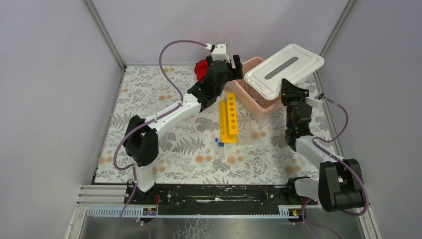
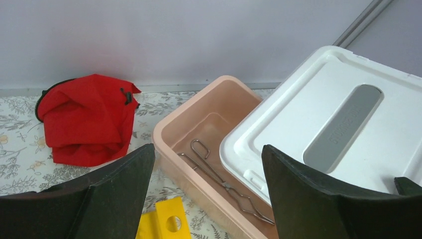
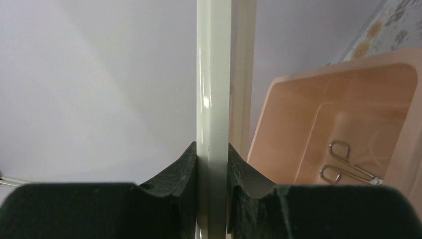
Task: Organize the chemistry lab equipment
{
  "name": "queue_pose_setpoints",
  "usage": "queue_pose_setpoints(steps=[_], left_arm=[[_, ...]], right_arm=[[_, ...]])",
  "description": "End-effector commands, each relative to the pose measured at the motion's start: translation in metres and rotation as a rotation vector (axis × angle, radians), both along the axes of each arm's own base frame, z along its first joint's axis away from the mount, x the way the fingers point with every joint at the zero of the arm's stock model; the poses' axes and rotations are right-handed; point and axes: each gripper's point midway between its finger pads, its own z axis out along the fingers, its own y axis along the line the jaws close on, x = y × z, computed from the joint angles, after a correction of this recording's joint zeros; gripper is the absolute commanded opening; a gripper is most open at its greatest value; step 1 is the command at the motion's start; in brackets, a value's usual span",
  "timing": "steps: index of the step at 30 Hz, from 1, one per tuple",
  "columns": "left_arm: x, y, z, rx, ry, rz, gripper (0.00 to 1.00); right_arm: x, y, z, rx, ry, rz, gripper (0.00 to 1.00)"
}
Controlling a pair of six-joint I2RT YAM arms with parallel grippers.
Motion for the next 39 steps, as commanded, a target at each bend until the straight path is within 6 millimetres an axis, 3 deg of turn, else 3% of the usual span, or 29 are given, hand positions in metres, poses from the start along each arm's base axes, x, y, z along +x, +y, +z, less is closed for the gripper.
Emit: queue_pose_setpoints(steps=[1,9,15,21,31,39], left_arm=[[0.008,0.002,0.0,-0.056,-0.01,-0.01,0.87],[0.014,0.009,-0.025,-0.074,0.035,-0.024,0.87],[-0.004,0.0,-0.035,-0.142,0.075,-0.109,0.89],[-0.03,-0.005,-0.03,-0.271,0.105,-0.193,0.94],[-0.067,0.009,-0.006,-0.466,0.098,-0.235,0.95],[-0.072,-0.003,-0.013,-0.553,0.152,-0.295,0.96]], right_arm=[[0.001,0.007,0.065,0.146,-0.282,0.066,0.0],[0.007,0.015,0.062,0.183,-0.306,0.109,0.0],[-0.002,0.026,0.07,0.188,-0.314,0.155,0.0],[-0.013,0.033,0.07,0.205,-0.307,0.183,0.0],[-0.024,0.034,0.064,0.225,-0.296,0.191,0.0],[-0.025,0.046,0.062,0.248,-0.297,0.248,0.0]])
